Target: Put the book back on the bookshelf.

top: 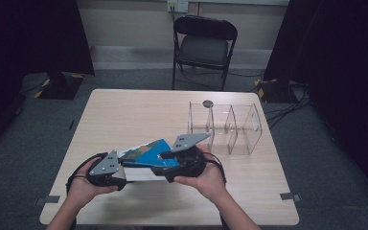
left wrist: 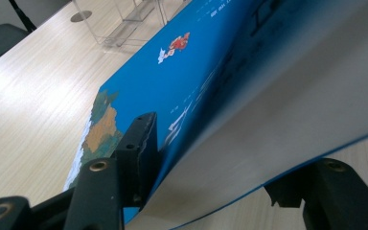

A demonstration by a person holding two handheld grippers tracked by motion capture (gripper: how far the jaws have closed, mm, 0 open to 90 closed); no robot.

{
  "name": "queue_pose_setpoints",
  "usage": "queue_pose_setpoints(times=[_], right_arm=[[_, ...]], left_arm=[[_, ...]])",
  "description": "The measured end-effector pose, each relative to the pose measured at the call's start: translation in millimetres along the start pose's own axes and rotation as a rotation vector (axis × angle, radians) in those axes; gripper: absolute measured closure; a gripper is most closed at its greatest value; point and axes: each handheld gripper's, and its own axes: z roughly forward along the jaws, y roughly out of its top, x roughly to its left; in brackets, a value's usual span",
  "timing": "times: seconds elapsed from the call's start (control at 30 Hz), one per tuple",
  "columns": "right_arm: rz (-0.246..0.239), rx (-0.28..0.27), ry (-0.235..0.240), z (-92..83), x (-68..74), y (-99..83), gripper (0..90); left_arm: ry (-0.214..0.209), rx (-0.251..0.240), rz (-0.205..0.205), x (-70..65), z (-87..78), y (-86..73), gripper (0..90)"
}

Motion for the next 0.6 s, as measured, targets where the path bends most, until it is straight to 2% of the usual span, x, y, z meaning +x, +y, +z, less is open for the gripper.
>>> queue_pose_setpoints(times=[0.03,0.07,0.13,0.17,0.23,0.3,0.37,0.4,0.43,0.47,0.5,0.53,0.6], right_arm=[[-0.01,-0.03,-0.008,-7.6,-2.3,-0.1,37.6],[-0.023,-0.051,-0.019,-24.0,-11.2,-7.6,34.0],[-0.017,-0.063,-0.038,-33.8,-18.1,-20.2,33.5],[-0.006,-0.072,-0.04,-37.0,-21.5,-26.6,33.3],[0.051,-0.088,-0.053,-43.8,-31.0,-47.4,32.8],[0.075,-0.08,-0.077,-46.2,-37.3,-64.9,32.8],[0.081,-0.063,-0.11,-44.9,-40.8,-77.0,32.7],[0.091,-0.04,-0.111,-41.9,-43.1,-84.3,32.6],[0.091,-0.04,-0.111,-41.9,-43.1,-84.3,32.6],[0.108,-0.024,-0.119,-33.1,-47.0,-94.8,32.2],[0.108,-0.024,-0.119,-33.1,-47.0,-94.8,32.2],[0.08,0.013,-0.161,-19.2,-49.5,-103.2,34.1],[0.08,0.013,-0.155,-9.1,-50.9,-106.0,37.5]], left_arm=[[0.007,-0.002,-0.011,0.4,-0.8,0.4,45.3],[0.015,-0.006,-0.01,1.6,-1.9,0.5,45.8],[0.018,-0.01,-0.025,2.7,-3.5,-0.5,46.1],[0.025,-0.014,-0.024,4.1,-4.6,-1.1,46.3],[0.034,-0.006,-0.026,4.4,-6.2,-0.9,46.8],[0.037,-0.005,-0.032,5.5,-7.5,-0.9,47.2],[0.039,0.006,-0.025,6.4,-8.7,-0.5,47.4],[0.037,0.002,-0.03,7.6,-9.0,0.0,47.5],[0.037,0.002,-0.03,7.6,-9.0,0.0,47.7],[0.037,-0.003,-0.038,7.7,-8.4,0.7,47.7],[0.037,-0.003,-0.038,7.7,-8.4,0.7,47.9],[0.037,-0.001,-0.034,8.4,-8.4,1.4,47.9],[0.037,-0.001,-0.037,8.6,-8.5,1.3,47.9]])
